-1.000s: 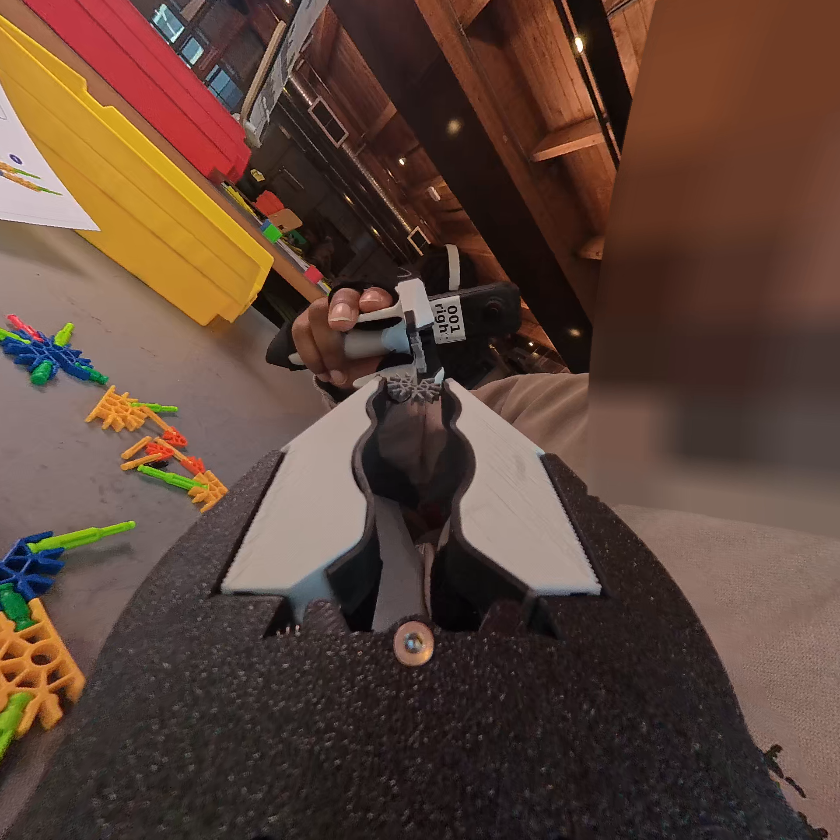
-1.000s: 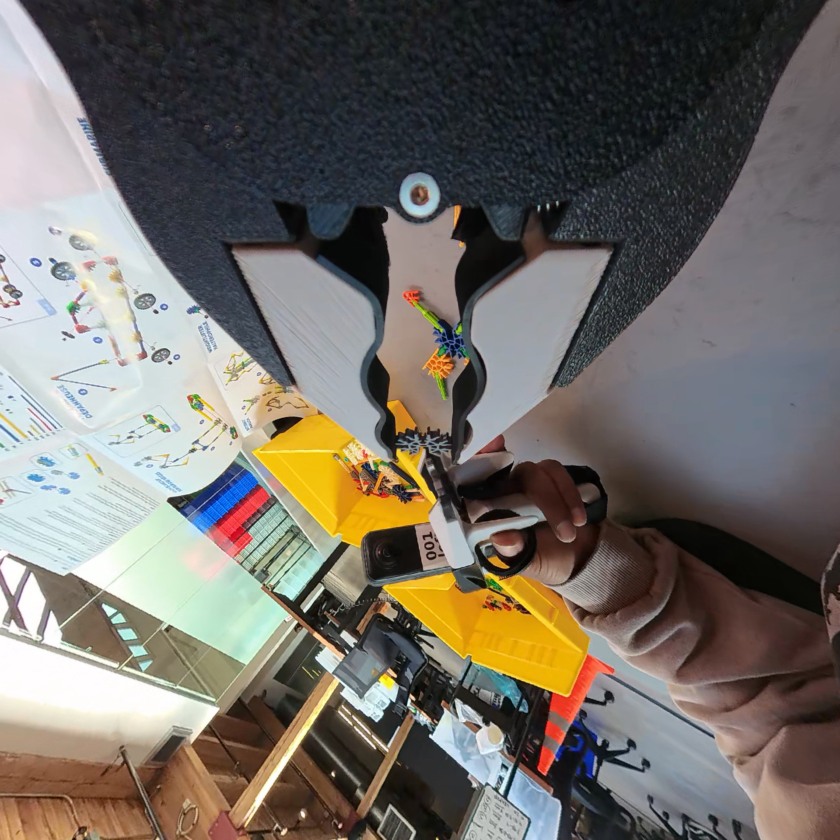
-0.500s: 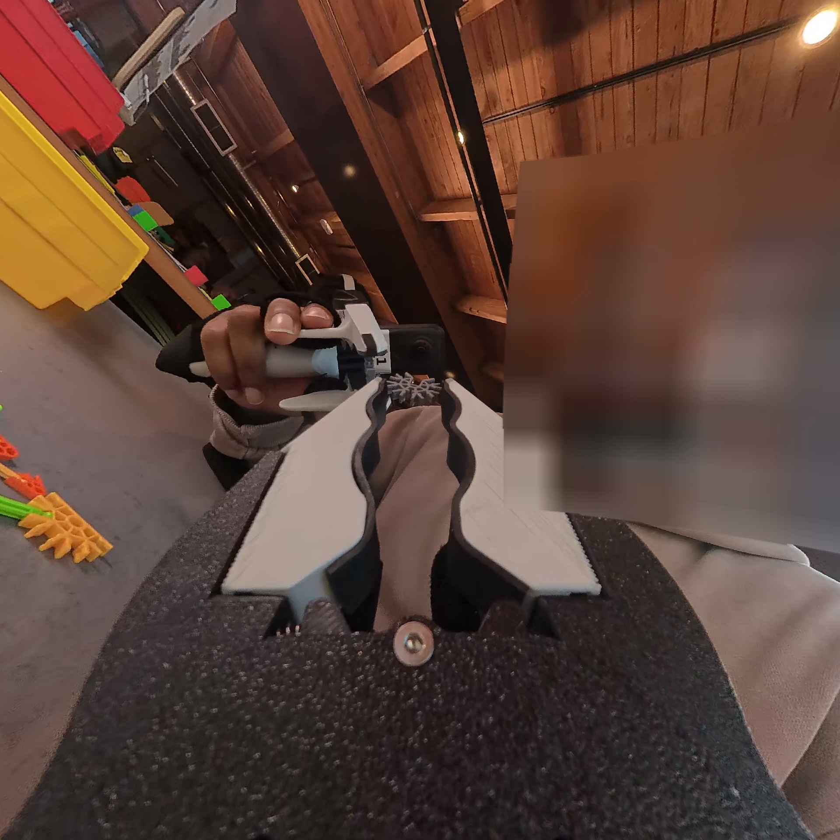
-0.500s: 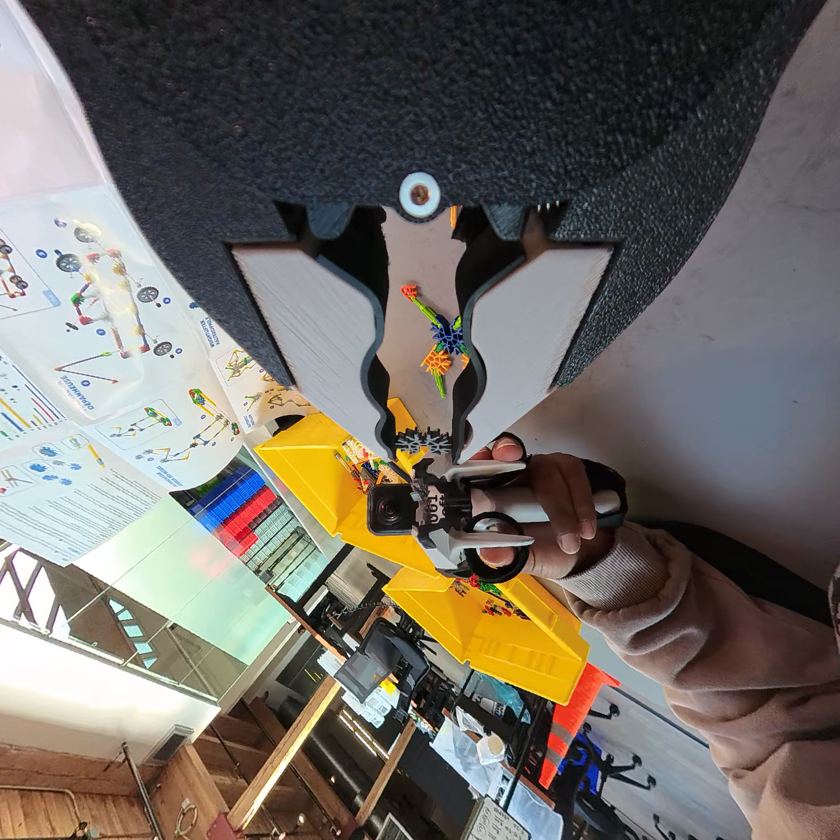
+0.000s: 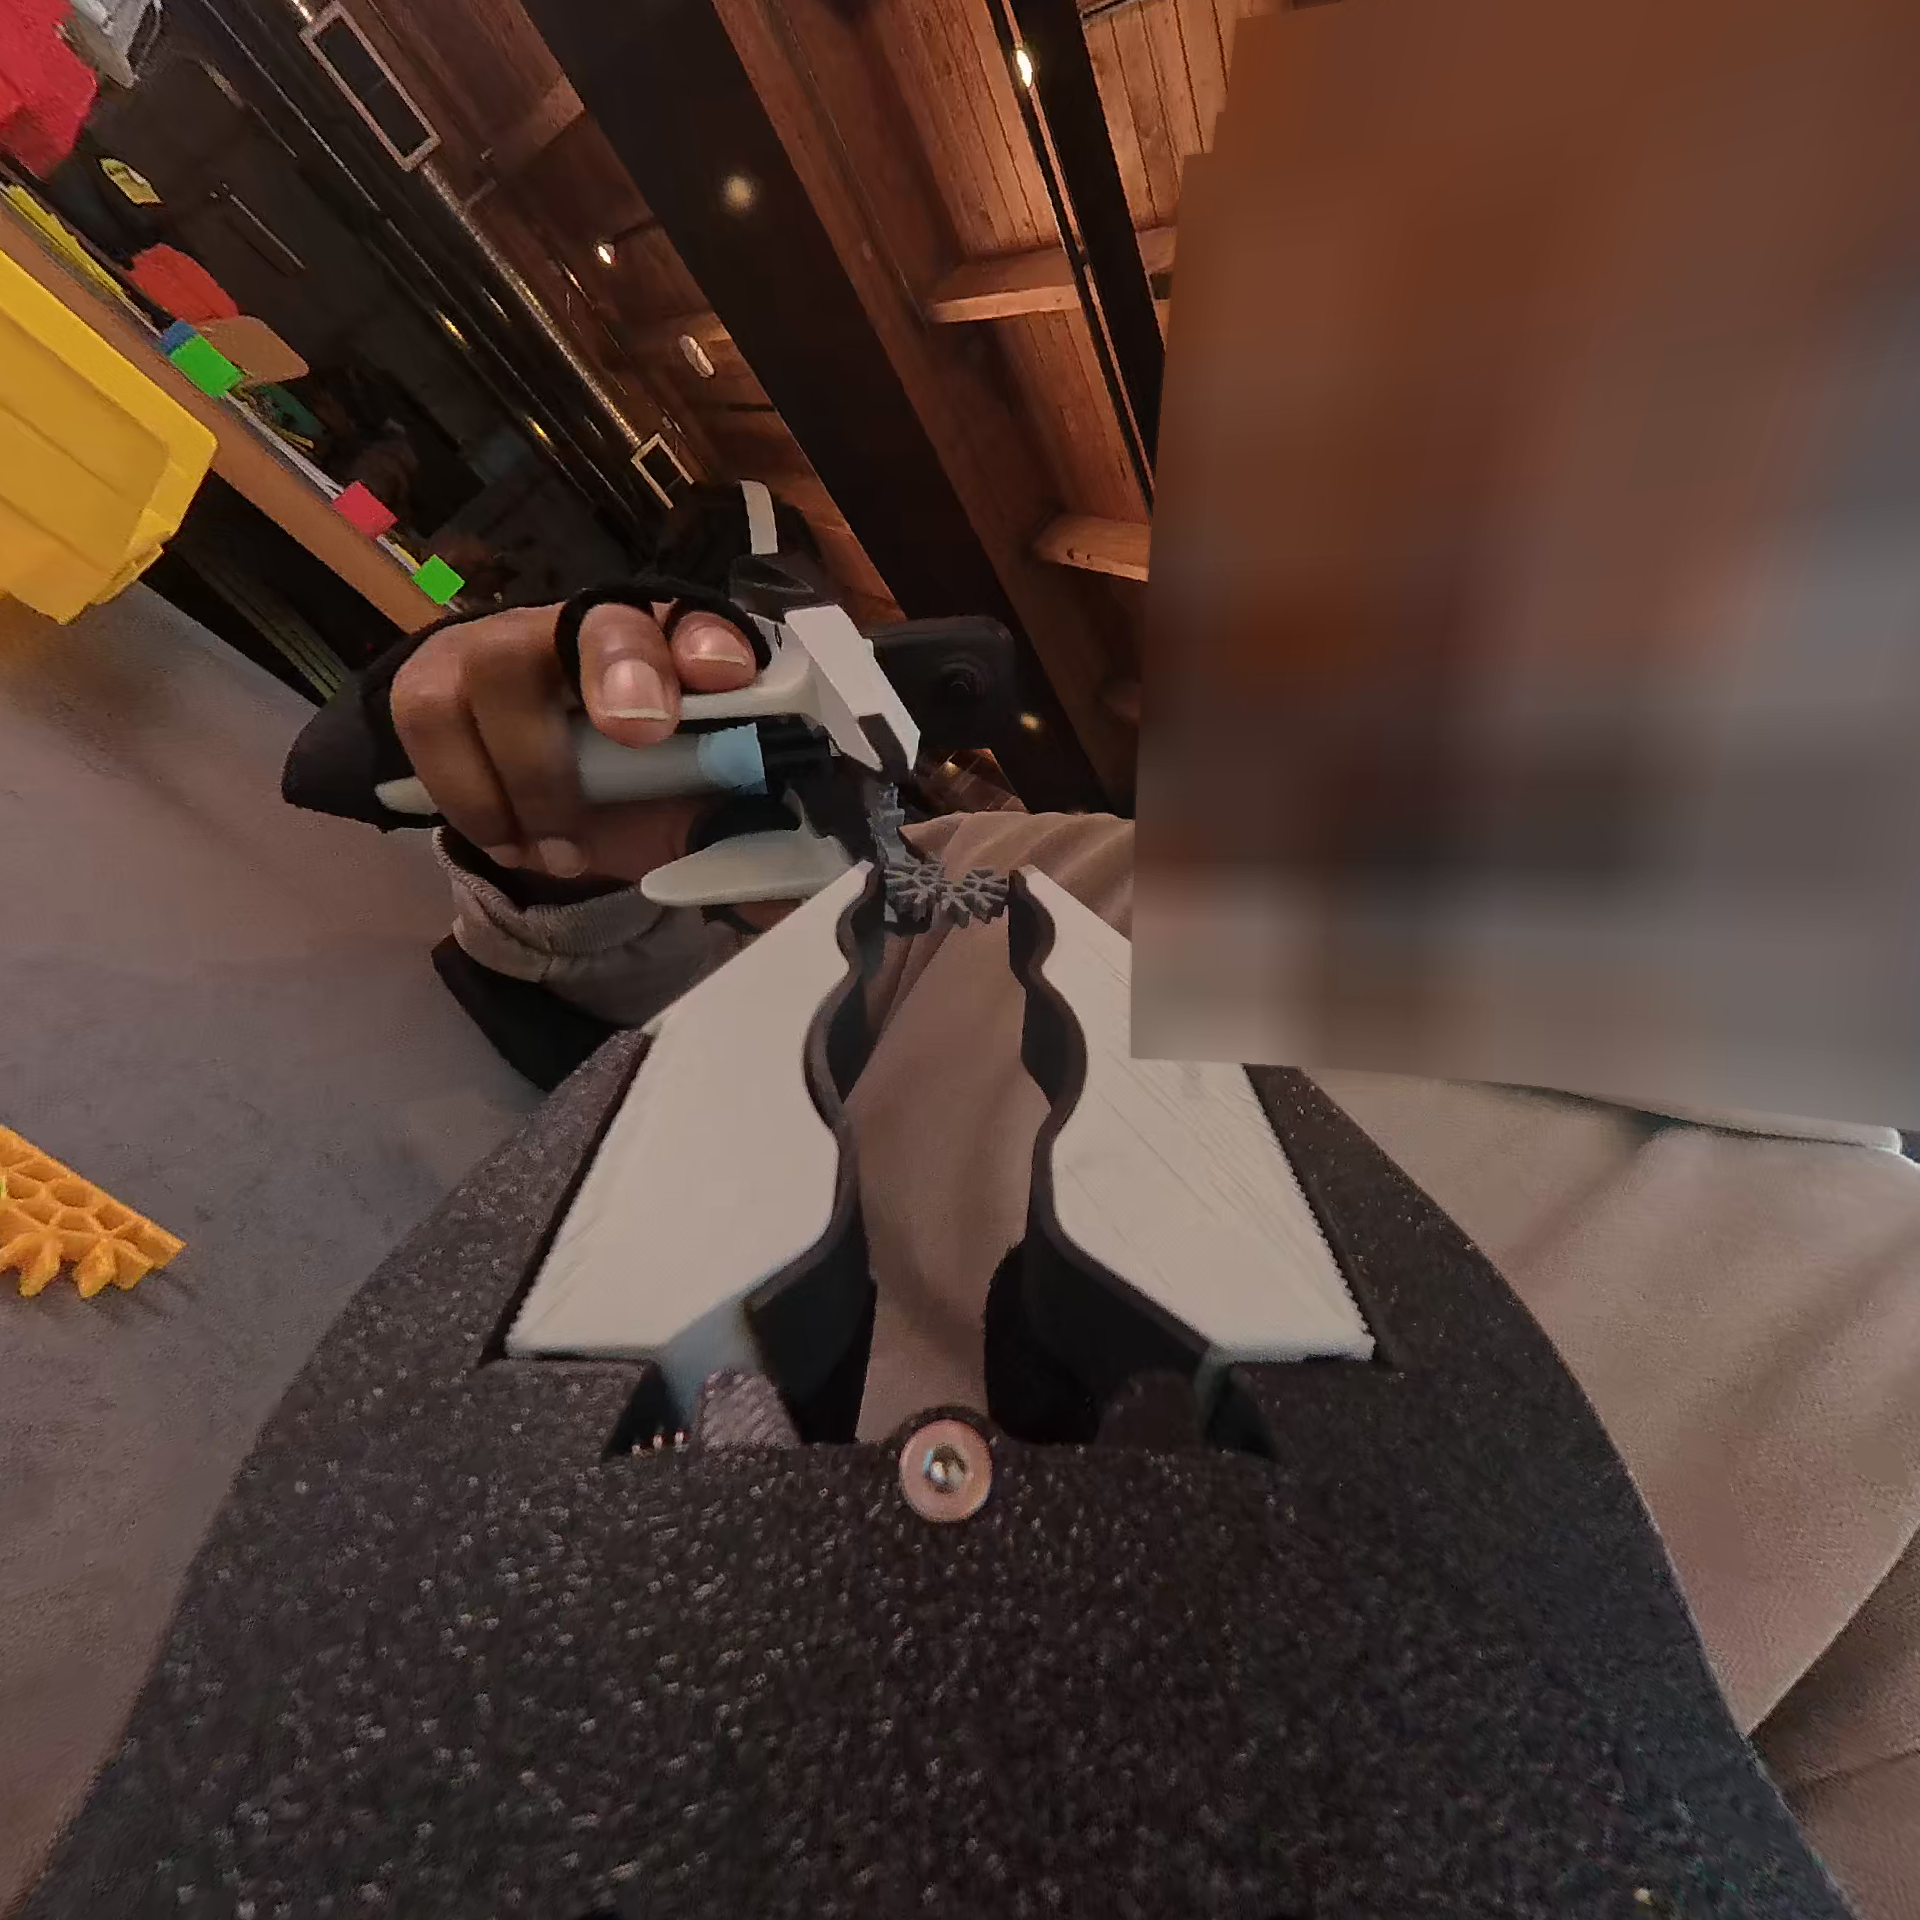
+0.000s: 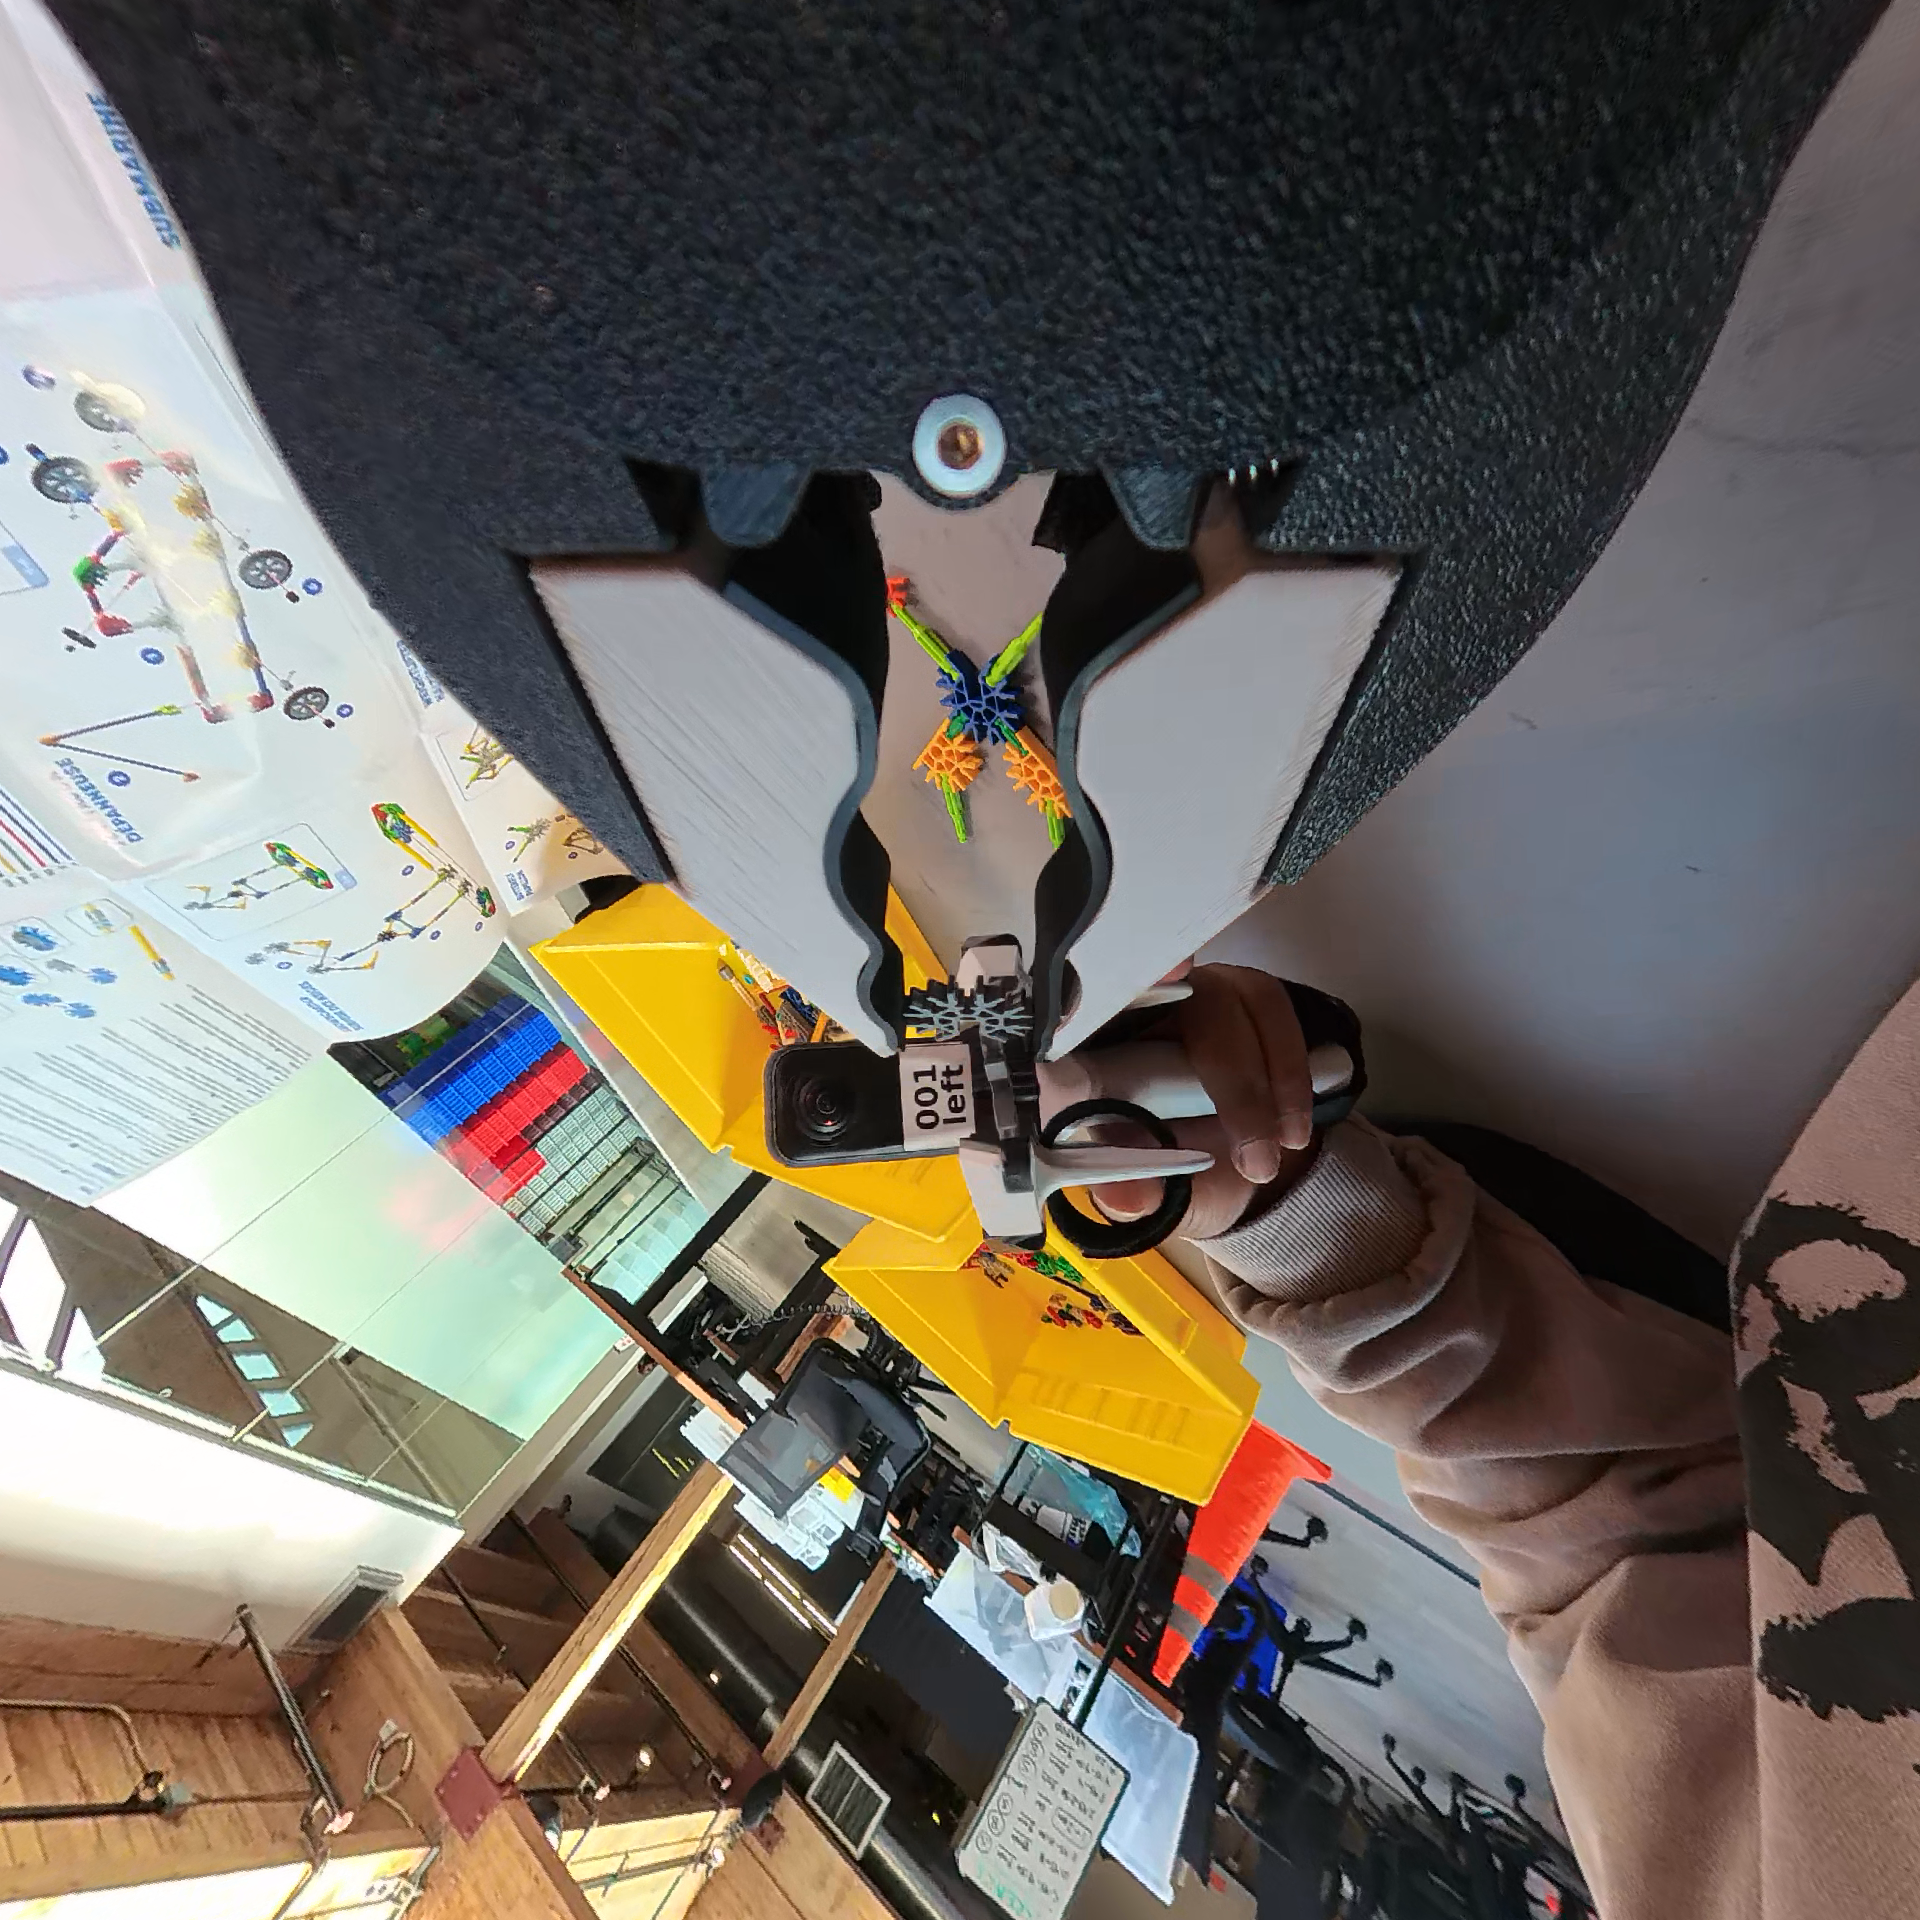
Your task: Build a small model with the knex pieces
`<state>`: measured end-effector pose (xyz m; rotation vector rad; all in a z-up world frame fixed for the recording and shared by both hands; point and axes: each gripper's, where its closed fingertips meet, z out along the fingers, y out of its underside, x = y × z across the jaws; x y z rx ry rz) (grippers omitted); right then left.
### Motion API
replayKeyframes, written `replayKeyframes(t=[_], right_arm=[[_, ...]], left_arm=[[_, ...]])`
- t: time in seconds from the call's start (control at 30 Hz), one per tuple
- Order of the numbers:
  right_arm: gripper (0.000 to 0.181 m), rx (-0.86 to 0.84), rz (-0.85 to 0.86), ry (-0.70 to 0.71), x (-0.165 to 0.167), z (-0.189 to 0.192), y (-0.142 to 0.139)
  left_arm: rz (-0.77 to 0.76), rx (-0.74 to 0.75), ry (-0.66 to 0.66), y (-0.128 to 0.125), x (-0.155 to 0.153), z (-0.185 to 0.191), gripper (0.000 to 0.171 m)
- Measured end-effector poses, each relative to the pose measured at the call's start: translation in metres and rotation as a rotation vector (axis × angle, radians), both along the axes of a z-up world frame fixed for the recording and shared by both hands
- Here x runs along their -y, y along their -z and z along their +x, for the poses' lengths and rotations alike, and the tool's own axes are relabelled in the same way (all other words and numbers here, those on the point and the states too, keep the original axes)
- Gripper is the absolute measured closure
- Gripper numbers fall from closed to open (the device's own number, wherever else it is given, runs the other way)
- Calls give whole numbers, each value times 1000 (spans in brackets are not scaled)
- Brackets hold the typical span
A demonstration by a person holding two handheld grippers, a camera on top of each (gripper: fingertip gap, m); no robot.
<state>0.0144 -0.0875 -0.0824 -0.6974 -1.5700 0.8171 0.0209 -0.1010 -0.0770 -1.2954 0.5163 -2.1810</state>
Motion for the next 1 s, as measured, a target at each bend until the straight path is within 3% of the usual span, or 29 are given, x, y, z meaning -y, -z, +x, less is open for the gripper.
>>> replayKeyframes(t=[0.03, 0.27, 0.6, 0.8, 1.0], right_arm=[[160, -2, 1, -14, 2, 1, 0], [160, 12, 54, -58, 13, 1, 5], [160, 42, 123, -29, 7, 0, 15], [160, 46, 98, -38, 7, 1, 15], [160, 47, 92, -62, 11, 1, 15]], left_arm=[[22, -17, -1, 1, 2, 2, 148], [169, -125, -54, 6, 10, 7, 149], [430, -365, -232, 22, 4, 8, 148], [382, -382, -227, 29, -2, 5, 148], [285, -313, -137, 28, 3, 8, 149]])
